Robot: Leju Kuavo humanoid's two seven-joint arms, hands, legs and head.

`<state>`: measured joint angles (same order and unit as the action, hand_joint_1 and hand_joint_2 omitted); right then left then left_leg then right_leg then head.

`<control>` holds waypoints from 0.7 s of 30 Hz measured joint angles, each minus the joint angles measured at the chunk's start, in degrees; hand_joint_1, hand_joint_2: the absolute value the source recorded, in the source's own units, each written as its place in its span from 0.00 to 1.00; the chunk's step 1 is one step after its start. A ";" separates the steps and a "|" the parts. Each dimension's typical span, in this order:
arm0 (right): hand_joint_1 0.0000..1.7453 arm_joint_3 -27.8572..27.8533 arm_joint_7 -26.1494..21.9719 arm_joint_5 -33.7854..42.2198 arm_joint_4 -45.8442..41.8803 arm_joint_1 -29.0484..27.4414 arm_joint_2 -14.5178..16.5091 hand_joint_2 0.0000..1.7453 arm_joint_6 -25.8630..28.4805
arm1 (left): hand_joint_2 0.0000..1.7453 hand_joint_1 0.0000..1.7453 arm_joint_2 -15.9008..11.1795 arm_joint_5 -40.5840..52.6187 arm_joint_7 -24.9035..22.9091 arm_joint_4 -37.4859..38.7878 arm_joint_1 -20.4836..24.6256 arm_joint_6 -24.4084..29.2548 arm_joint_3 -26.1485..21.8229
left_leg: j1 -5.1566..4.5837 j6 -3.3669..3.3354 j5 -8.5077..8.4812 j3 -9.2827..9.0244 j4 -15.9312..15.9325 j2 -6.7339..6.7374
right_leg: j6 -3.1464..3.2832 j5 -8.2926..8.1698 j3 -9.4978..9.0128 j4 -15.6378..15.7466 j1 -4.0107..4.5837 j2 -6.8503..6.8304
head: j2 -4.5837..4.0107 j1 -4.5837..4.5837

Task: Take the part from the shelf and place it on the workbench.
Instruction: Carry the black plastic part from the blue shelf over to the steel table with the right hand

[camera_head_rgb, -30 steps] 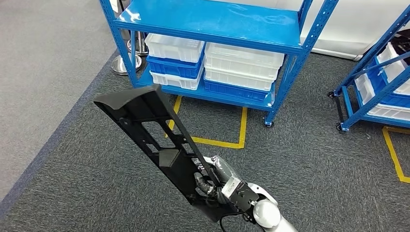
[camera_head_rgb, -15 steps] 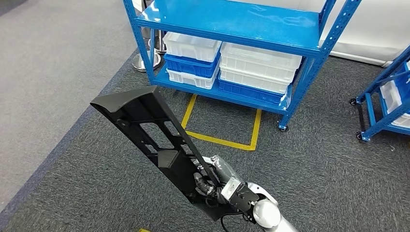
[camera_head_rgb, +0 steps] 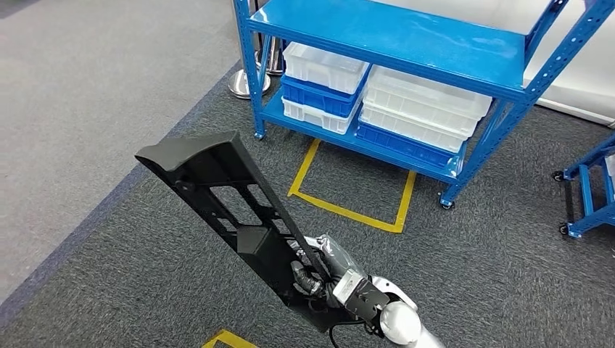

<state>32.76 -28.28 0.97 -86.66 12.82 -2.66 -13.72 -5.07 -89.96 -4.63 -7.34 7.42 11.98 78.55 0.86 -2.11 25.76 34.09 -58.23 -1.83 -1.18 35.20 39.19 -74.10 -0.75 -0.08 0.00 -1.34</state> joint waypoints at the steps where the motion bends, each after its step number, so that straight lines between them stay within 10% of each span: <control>1: 0.97 -0.01 0.00 -0.01 0.00 -0.07 -0.03 1.00 0.00 | 1.00 0.00 -0.01 0.00 0.00 0.00 -0.03 0.00 0.01 | -0.03 0.06 -0.05 0.11 -0.15 -0.62 | 0.21 -1.65 -1.35 2.32 0.00 0.21 | 0.00 -0.01; 6: 0.97 -0.09 -0.01 -0.01 -0.16 -0.06 -0.20 1.00 0.01 | 1.00 0.00 0.16 0.02 0.00 -0.01 0.10 -0.04 0.03 | 0.07 1.40 -0.69 1.04 -0.53 -3.28 | 1.23 -6.07 -7.43 14.76 0.24 4.26 | 0.00 -0.01; 10: 0.97 -0.15 -0.01 -0.01 -0.37 0.02 -0.23 1.00 0.00 | 1.00 0.00 0.17 0.07 -0.01 0.02 -0.09 -0.04 0.07 | 0.23 2.70 0.39 2.40 -2.32 -2.15 | 2.37 -7.03 -7.57 15.85 -0.06 1.74 | 0.00 0.12; 15: 0.97 -0.19 0.00 -0.11 -0.45 -0.09 -0.29 1.00 -0.05 | 1.00 0.00 0.23 0.09 0.00 0.02 0.07 -0.07 0.09 | 0.29 3.46 6.74 8.02 -15.99 1.48 | 2.66 -7.22 -7.14 15.84 0.11 -1.87 | 0.00 0.27; 21: 0.97 -0.26 -0.02 -0.12 -0.48 -0.02 -0.31 1.00 -0.08 | 1.00 0.00 0.17 0.09 0.04 0.02 0.18 -0.01 0.12 | -0.63 1.97 1.00 -1.03 0.08 5.16 | 1.75 -6.82 -7.19 15.42 0.55 -5.04 | 0.00 0.22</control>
<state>32.50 -28.30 0.85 -87.14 12.80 -2.97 -13.80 -4.90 -89.88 -4.59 -7.32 7.60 11.97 78.67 0.22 -0.13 26.76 33.06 -58.15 3.32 0.57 28.38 32.00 -58.68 -0.20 -5.12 0.00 -1.12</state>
